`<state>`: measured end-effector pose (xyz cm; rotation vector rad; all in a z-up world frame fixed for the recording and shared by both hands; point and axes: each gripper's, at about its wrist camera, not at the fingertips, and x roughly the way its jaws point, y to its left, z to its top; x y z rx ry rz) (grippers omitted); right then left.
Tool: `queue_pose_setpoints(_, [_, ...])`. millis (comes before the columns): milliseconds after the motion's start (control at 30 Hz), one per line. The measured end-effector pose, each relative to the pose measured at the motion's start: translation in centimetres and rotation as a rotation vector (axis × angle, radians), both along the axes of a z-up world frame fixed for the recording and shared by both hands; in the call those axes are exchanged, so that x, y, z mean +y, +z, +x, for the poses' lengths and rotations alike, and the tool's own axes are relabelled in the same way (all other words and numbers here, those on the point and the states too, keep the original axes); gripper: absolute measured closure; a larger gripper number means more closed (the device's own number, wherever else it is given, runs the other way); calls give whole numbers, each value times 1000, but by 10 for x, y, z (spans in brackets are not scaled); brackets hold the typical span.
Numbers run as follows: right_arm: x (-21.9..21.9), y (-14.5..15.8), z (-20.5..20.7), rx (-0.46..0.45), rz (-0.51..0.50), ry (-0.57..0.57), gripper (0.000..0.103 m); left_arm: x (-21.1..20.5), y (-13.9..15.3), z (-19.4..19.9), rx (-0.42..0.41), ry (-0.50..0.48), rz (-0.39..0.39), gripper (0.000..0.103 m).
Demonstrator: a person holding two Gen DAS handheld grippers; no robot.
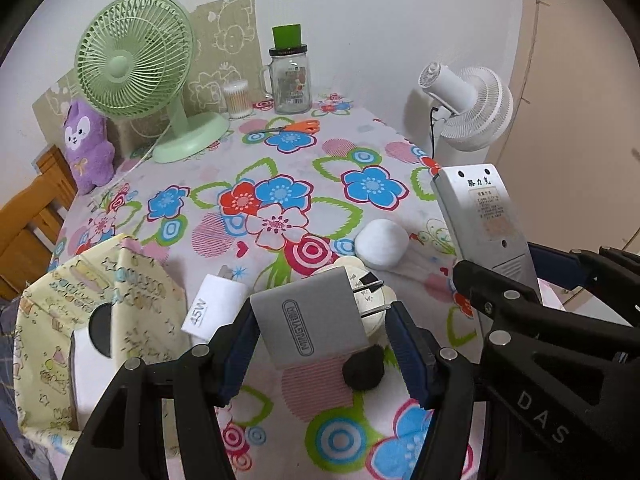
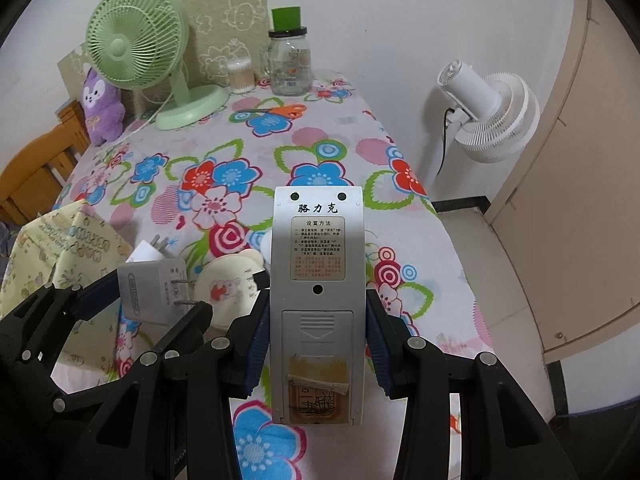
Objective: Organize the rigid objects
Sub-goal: 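Lift the white device with the right gripper while the left gripper grasps the white wall charger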
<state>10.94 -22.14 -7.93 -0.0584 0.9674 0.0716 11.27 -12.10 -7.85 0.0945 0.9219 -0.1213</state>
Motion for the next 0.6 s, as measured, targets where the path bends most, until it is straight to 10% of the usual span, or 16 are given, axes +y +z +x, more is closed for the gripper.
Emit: queue_pose_setpoints(600, [27, 45, -44, -41, -67, 70, 57, 15, 39, -42, -34, -28, 34, 38])
